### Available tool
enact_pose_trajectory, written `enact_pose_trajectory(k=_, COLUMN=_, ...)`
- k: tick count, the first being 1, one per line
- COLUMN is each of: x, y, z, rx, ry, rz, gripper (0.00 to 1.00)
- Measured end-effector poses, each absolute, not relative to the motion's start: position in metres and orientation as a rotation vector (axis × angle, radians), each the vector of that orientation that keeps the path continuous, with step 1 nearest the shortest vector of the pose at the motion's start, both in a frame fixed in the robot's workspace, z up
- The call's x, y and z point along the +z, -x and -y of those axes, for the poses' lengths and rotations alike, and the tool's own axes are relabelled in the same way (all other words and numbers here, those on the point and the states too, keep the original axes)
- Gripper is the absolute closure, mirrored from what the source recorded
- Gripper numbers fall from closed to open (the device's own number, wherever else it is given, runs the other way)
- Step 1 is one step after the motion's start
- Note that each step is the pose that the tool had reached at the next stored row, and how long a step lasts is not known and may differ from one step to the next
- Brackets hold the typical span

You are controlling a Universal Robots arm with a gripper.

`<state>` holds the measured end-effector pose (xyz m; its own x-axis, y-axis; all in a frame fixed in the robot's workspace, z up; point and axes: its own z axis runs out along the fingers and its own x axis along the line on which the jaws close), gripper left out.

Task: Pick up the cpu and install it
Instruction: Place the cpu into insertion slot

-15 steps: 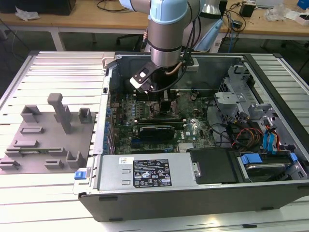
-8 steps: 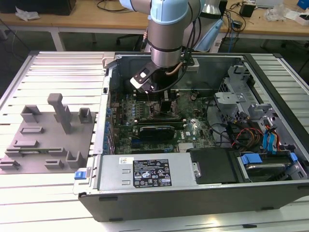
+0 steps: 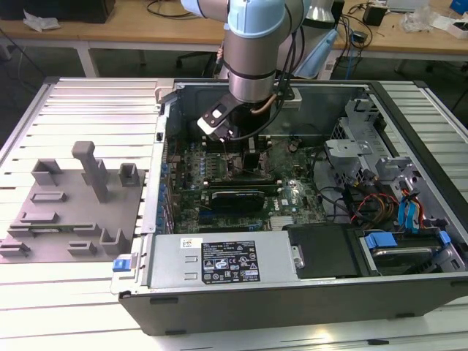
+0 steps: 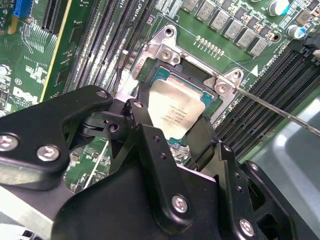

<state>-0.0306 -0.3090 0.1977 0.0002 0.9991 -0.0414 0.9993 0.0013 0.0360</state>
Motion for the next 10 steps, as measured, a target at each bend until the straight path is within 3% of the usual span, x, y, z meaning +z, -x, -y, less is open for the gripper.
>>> enact_pose_trajectory(k=10, x=0.1965, y=0.0284, z=0.309, rx=-0.005, ry=-2.182, rz=-2.183, gripper=0.46)
